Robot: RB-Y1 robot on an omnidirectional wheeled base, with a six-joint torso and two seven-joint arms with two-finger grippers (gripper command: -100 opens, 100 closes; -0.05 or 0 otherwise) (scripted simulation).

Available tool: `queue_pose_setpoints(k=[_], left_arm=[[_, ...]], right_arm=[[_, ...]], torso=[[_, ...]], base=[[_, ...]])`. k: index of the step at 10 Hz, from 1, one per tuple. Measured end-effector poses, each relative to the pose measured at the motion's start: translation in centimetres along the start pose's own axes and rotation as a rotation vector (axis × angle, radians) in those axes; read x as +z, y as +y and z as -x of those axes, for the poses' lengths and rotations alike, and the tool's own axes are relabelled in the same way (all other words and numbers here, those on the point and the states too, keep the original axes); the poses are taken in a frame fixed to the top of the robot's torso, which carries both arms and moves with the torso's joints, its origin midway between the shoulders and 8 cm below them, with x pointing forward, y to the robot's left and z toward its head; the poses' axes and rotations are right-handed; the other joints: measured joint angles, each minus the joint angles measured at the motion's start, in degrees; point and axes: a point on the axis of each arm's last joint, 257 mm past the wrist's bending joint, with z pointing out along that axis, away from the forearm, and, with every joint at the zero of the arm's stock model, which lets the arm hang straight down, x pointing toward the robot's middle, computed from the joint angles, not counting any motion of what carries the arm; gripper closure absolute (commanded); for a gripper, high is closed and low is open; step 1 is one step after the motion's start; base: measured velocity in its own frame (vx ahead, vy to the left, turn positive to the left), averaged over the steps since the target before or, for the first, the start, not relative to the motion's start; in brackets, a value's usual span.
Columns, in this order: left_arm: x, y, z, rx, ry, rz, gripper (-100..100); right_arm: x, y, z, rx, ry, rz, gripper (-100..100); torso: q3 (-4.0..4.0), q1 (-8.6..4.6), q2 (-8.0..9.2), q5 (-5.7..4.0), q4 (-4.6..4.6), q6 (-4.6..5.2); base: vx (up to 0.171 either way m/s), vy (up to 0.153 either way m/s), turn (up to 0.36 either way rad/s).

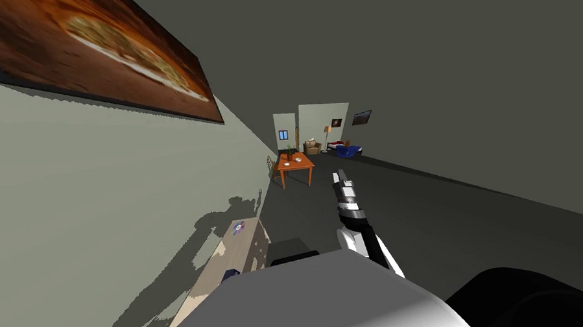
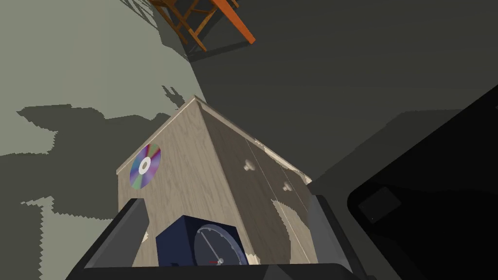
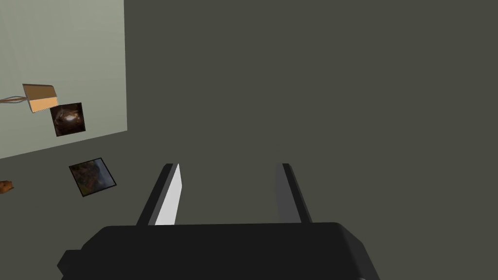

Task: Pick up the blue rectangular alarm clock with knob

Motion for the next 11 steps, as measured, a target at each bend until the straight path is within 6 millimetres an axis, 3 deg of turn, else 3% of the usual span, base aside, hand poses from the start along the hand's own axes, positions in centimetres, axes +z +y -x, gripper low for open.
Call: queue_pose_setpoints(k=[4,7,11], left_arm=[[-2.1,2.1,3.2,-0.089,-0.066,0.055,-100],[-5.2,4.8,6.5,-0.169,-0.16,0.121,-100],[-8.4,6.9,9.6,-0.261,-0.251,0.168,-100]], right_arm=[[0.0,0.0,0.0,0.0,0.0,0.0,0],[0.0,0.0,0.0,0.0,0.0,0.0,0],[0.0,0.0,0.0,0.0,0.0,0.0,0]], torso=[[0.07,0.0,0.13,0.0,0.03,0.0],[-0.01,0.02,-0.02,0.01,0.0,0.01],[0.04,0.03,0.07,0.01,0.02,0.01]], base=[[0.077,-0.013,-0.055],[0.096,0.004,-0.069],[0.059,0.005,-0.035]])
